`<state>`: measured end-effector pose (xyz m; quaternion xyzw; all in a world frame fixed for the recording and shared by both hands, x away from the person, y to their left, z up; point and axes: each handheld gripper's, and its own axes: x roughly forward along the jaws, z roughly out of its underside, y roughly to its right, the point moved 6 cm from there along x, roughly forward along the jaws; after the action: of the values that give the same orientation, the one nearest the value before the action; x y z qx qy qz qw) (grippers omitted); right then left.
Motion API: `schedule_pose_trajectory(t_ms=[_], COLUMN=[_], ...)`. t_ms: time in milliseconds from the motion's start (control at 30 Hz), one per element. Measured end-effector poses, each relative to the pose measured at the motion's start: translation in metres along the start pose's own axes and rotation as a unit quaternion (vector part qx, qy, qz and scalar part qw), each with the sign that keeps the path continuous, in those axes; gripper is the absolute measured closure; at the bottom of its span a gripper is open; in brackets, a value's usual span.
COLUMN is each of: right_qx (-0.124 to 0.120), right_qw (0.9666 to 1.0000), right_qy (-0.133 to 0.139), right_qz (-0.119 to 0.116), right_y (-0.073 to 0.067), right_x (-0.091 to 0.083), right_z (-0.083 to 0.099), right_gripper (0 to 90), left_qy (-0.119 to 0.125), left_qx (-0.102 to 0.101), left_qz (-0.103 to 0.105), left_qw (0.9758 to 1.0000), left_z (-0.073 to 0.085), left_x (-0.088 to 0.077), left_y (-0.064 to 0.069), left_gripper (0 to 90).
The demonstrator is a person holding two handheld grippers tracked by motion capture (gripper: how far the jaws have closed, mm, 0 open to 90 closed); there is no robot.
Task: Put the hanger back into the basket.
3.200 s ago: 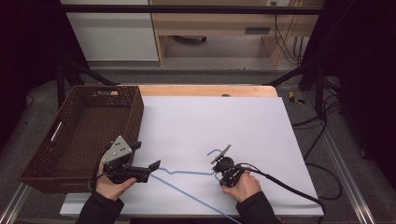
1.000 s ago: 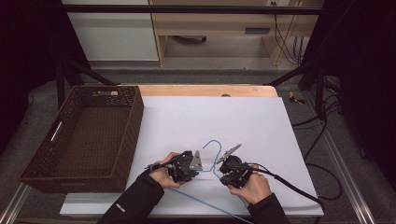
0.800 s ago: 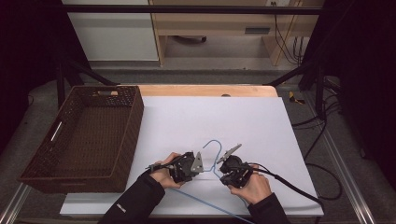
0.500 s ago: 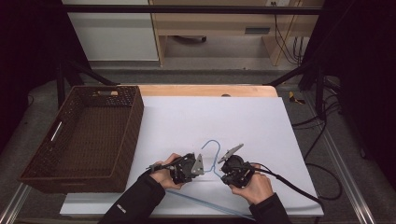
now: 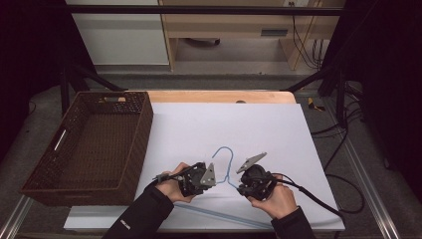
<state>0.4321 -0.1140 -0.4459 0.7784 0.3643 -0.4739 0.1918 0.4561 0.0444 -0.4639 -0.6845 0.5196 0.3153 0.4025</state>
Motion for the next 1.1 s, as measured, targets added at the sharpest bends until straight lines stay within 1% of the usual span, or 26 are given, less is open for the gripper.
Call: schedule_pose_trajectory(t_ms=[100,133,167,200,300,333,400,433,467,500,533,600,633,667,700,733,767,800,833,867,900,933,967,1000,1033,1100], right_qx=[0.004,0.008,0.008,0.010,0.016,0.021,0.024,0.033,0.036,0.036,0.052,0.063,0.063,0.070,0.068,0.068,0.067,0.071,0.074,0.077,0.081,0.081,0.085,0.090,0.090,0.094], right_qw=[0.9999,0.9994,0.9994,0.9983,0.9969,0.9947,0.9933,0.9902,0.9886,0.9886,0.9841,0.9783,0.9783,0.9724,0.9696,0.9696,0.9656,0.9593,0.9565,0.9533,0.9504,0.9504,0.9487,0.9449,0.9449,0.9419], right_qy=[0.012,0.032,0.032,0.056,0.074,0.095,0.106,0.128,0.137,0.137,0.159,0.184,0.184,0.206,0.217,0.217,0.230,0.250,0.260,0.270,0.277,0.277,0.280,0.288,0.288,0.295], right_qz=[0.003,0.004,0.004,0.011,0.023,0.034,0.038,0.046,0.051,0.051,0.060,0.071,0.071,0.085,0.092,0.092,0.102,0.110,0.109,0.111,0.115,0.115,0.119,0.127,0.127,0.130], right_y=[0.001,0.003,0.003,0.006,0.011,0.016,0.020,0.027,0.031,0.031,0.037,0.043,0.043,0.049,0.052,0.052,0.054,0.060,0.062,0.065,0.067,0.067,0.069,0.074,0.074,0.077], right_x=[-0.006,-0.014,-0.014,-0.023,-0.032,-0.041,-0.045,-0.053,-0.056,-0.056,-0.063,-0.070,-0.070,-0.077,-0.080,-0.080,-0.083,-0.089,-0.091,-0.093,-0.095,-0.095,-0.097,-0.100,-0.100,-0.101], right_z=[0.000,-0.001,-0.001,-0.003,-0.003,-0.003,-0.002,0.000,0.002,0.002,0.006,0.009,0.009,0.012,0.013,0.013,0.014,0.016,0.017,0.018,0.020,0.020,0.021,0.025,0.025,0.028], right_gripper=[79.4,77.5,77.5,74.8,71.0,66.9,64.7,60.4,56.6,56.6,51.2,42.1,42.1,36.6,31.9,31.9,28.6,25.9,22.6,20.4,19.1,19.1,18.1,15.6,15.6,14.7], left_qy=[-0.002,-0.001,-0.001,0.000,0.004,0.008,0.017,0.023,0.027,0.030,0.036,0.044,0.044,0.048,0.049,0.049,0.049,0.051,0.051,0.049,0.050,0.050,0.048,0.051,0.051,0.056], left_qx=[-0.006,-0.013,-0.013,-0.015,-0.021,-0.023,-0.032,-0.036,-0.042,-0.044,-0.058,-0.078,-0.078,-0.092,-0.096,-0.096,-0.103,-0.119,-0.119,-0.125,-0.137,-0.137,-0.142,-0.152,-0.152,-0.155], left_qz=[-0.004,-0.005,-0.005,-0.010,-0.017,-0.022,-0.028,-0.037,-0.037,-0.046,-0.058,-0.069,-0.069,-0.079,-0.085,-0.085,-0.089,-0.099,-0.099,-0.108,-0.121,-0.121,-0.131,-0.142,-0.142,-0.155], left_qw=[1.0000,0.9999,0.9999,0.9998,0.9996,0.9995,0.9989,0.9984,0.9981,0.9975,0.9960,0.9936,0.9936,0.9914,0.9905,0.9905,0.9894,0.9866,0.9866,0.9851,0.9819,0.9819,0.9800,0.9769,0.9769,0.9740], left_z=[0.000,0.000,0.000,0.000,-0.002,-0.002,-0.003,-0.004,-0.005,-0.005,-0.004,-0.003,-0.003,-0.001,0.000,0.000,0.001,0.002,0.002,0.002,0.003,0.003,0.004,0.003,0.003,0.002], left_x=[-0.003,-0.006,-0.006,-0.010,-0.017,-0.020,-0.028,-0.032,-0.036,-0.040,-0.047,-0.053,-0.053,-0.059,-0.062,-0.062,-0.065,-0.071,-0.071,-0.074,-0.079,-0.079,-0.082,-0.089,-0.089,-0.098], left_y=[-0.002,-0.002,-0.002,-0.002,-0.004,-0.005,-0.008,-0.009,-0.011,-0.013,-0.017,-0.023,-0.023,-0.027,-0.029,-0.029,-0.031,-0.035,-0.035,-0.037,-0.041,-0.041,-0.043,-0.047,-0.047,-0.051], left_gripper=[87.4,87.4,87.4,87.4,87.5,87.4,87.4,87.4,87.4,87.4,87.4,87.4,87.4,87.4,87.4,87.4,87.4,87.4,87.4,87.4,87.4,87.4,87.4,87.4,87.4,87.4])
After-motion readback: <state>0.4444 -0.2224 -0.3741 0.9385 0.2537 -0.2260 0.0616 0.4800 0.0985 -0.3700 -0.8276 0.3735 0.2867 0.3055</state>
